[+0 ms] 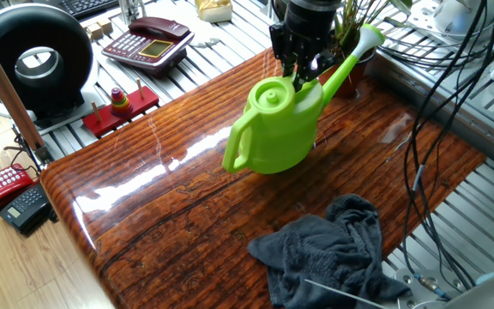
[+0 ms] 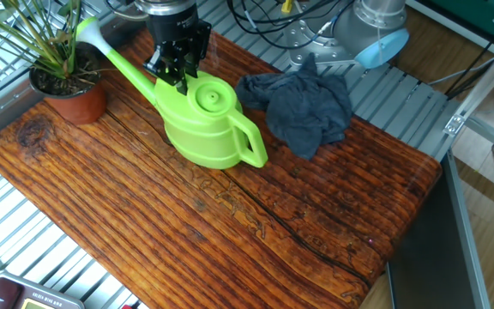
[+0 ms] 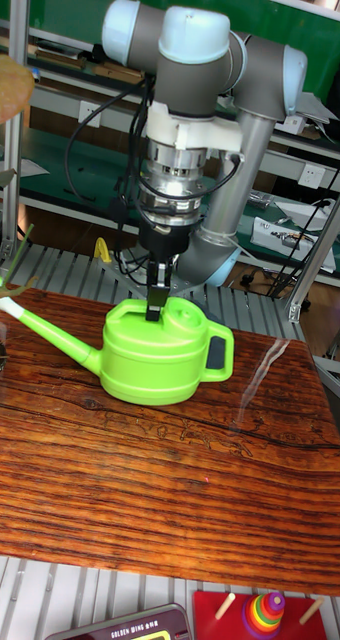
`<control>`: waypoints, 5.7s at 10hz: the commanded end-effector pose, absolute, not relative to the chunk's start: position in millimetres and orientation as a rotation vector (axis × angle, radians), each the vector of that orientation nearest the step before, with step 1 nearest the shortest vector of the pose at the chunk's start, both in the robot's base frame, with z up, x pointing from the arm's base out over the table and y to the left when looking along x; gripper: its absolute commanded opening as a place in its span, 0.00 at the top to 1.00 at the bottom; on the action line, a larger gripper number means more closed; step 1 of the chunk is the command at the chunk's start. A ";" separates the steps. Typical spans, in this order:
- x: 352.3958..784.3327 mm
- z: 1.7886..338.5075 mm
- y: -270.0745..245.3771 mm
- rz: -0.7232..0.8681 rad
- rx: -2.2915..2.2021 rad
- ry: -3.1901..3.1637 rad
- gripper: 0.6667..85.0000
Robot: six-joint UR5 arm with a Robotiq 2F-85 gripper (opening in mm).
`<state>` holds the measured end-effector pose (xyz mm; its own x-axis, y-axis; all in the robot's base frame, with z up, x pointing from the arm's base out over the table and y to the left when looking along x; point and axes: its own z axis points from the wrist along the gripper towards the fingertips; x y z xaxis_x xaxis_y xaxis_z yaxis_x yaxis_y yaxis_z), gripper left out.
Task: Water the plant
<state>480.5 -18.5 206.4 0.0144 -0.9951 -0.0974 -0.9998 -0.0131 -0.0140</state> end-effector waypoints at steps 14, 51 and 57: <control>501.3 211.6 35.9 0.309 -2.005 2.096 1.00; 491.2 211.2 21.6 0.338 -2.064 2.004 1.00; 487.4 207.4 2.5 0.260 -2.082 2.088 1.00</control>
<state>486.8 8.3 206.6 0.0125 -0.9616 -0.2742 -0.9999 -0.0128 -0.0007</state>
